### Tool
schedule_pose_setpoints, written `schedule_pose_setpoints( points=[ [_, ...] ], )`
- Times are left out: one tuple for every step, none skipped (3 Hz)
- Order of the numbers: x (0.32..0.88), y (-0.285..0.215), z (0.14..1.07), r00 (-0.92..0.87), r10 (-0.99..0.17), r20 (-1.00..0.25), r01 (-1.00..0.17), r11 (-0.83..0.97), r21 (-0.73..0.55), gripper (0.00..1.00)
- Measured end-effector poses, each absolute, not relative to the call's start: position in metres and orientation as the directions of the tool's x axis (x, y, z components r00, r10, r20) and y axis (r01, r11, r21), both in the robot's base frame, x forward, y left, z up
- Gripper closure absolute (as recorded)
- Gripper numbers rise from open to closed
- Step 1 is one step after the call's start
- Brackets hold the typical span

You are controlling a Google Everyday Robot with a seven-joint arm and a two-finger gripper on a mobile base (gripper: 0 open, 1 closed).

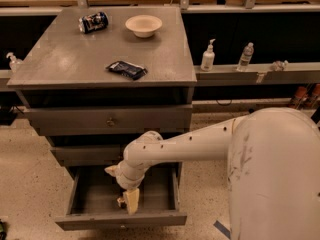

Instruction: Pick orange can from bottom drawer and place on counter

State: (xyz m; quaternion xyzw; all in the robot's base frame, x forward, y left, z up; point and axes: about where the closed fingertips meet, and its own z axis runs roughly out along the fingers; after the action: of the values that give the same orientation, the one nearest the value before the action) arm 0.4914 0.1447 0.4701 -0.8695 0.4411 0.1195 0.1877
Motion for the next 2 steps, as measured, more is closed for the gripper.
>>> schedule_pose_setpoints(
  points=[
    [0.492, 0.143, 0.471, 0.579, -0.724, -0.374, -0.814, -0.538, -0.220, 0.00],
    [0.493, 0.147, 0.449, 0.587, -0.732, -0.345, -0.807, -0.562, -0.182, 0.00]
  ],
)
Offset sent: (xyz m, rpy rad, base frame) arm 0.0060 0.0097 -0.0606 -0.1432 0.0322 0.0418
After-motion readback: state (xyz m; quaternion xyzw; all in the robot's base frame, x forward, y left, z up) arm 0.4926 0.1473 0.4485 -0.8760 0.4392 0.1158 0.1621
